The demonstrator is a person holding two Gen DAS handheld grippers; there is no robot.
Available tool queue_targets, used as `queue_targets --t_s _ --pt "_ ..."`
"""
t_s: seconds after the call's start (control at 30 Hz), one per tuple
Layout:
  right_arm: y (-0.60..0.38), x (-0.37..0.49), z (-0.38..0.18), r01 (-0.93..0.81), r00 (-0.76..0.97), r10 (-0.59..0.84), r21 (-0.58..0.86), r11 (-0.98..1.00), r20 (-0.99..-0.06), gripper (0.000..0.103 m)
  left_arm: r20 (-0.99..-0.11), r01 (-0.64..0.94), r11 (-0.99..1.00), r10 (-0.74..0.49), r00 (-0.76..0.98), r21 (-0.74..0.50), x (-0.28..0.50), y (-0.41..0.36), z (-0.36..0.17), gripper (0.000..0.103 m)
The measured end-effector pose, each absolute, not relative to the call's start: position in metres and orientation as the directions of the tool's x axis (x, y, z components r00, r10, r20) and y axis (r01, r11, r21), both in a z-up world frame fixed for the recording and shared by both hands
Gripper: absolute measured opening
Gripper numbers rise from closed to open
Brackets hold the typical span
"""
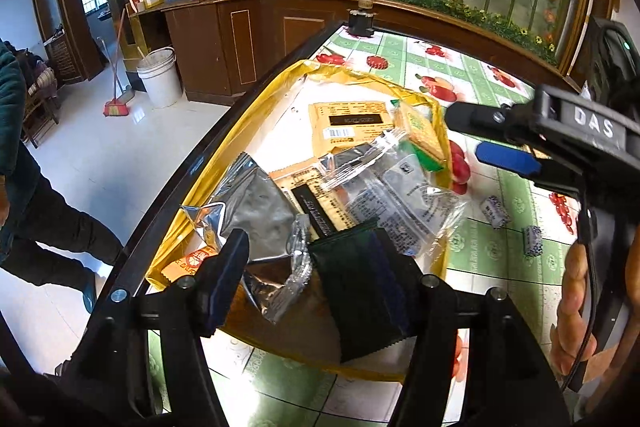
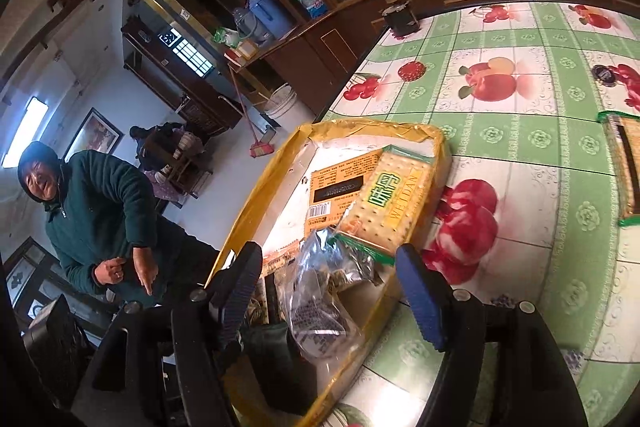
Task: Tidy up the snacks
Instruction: 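Lower both packs into the tray and open both tools, then move both open tools back over the remaining snacks, then grasp a white-and-black patterned packet with the right tool while the left grasps another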
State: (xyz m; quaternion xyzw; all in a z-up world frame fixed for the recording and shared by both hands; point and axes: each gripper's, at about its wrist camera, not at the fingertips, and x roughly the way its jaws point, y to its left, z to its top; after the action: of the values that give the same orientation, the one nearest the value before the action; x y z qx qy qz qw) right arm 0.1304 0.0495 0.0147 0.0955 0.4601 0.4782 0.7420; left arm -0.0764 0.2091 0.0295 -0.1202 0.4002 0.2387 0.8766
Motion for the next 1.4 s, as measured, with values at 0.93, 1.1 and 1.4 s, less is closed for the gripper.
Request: queue_targets --t_s 0.93,1.1,1.4 --pt "-0.163 0.131 0.001 -0.476 0.443 0.620 0.416 0.775 -0.647 0.069 -0.757 -0.343 0.937 0.180 0.628 -0.062 -0.036 0.119 0.034 0.061" --pt "-0.160 0.125 -0.013 -0.489 0.413 0.604 0.394 0.778 -0.682 0.055 -0.777 -0.292 0.948 0.091 0.623 -0.123 -0.005 0.096 0.026 0.061" --pt "-0.094 0.106 -0.025 -0.613 0.355 0.585 0.291 0.734 -0.729 0.045 -0.789 -0.333 0.929 0.079 0.609 -0.164 0.011 0.109 0.023 0.061"
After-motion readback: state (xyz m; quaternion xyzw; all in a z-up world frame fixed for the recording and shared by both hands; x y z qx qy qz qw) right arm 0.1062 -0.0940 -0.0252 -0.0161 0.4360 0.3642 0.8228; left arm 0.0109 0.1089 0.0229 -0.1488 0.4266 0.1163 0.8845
